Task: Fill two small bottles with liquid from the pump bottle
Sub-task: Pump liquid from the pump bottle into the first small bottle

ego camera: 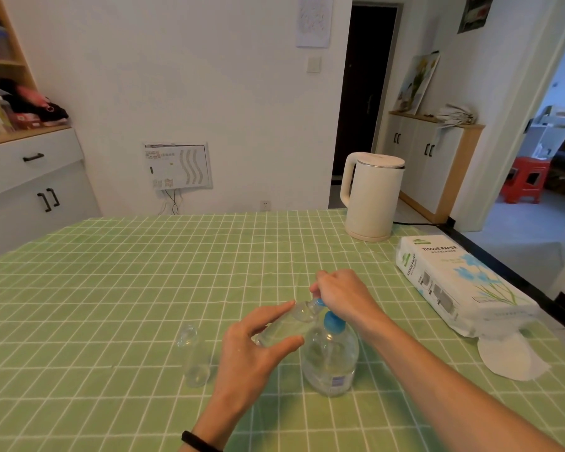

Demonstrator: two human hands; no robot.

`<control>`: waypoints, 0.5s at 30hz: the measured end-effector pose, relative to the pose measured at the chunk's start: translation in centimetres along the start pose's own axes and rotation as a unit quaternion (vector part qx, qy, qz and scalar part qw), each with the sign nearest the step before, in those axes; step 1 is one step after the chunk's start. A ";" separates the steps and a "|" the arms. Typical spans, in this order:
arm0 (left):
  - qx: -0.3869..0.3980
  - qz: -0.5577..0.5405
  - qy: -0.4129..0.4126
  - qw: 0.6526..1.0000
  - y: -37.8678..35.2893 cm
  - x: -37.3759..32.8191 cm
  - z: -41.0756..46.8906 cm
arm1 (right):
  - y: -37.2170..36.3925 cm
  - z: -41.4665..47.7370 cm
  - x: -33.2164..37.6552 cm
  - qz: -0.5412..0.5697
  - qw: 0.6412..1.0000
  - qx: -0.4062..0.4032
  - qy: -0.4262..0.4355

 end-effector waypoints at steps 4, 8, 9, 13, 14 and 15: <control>0.003 -0.003 -0.005 1.000 0.0 0.2 -0.1 | -0.3 -0.1 -0.4 -0.007 1.000 -0.004 -0.005; 0.005 -0.013 0.000 1.000 -0.1 0.6 -0.3 | -0.6 -0.3 -0.8 -0.009 1.000 0.000 -0.014; 0.006 -0.015 0.001 1.000 -0.1 0.7 -0.3 | -0.6 -0.4 -0.8 -0.010 1.000 -0.002 -0.015; 0.012 -0.024 0.005 1.000 -0.2 0.8 -0.3 | -0.4 -0.5 -0.7 -0.012 1.000 -0.004 -0.021; 0.012 -0.024 0.004 1.000 -0.1 0.7 -0.3 | -0.3 -0.6 -0.7 -0.009 1.000 -0.001 -0.024; 0.011 -0.023 0.002 1.000 -0.1 0.7 -0.3 | -0.2 -0.6 -0.6 -0.004 1.000 0.004 -0.028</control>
Point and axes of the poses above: each hand's wrist, its own z-axis towards the middle knuckle, its own y-axis out of the back of the hand, x = y × z, the point moved 9 cm from there along z, towards the middle knuckle, and after that the axes turned 9 degrees about y, right-handed, at the moved point
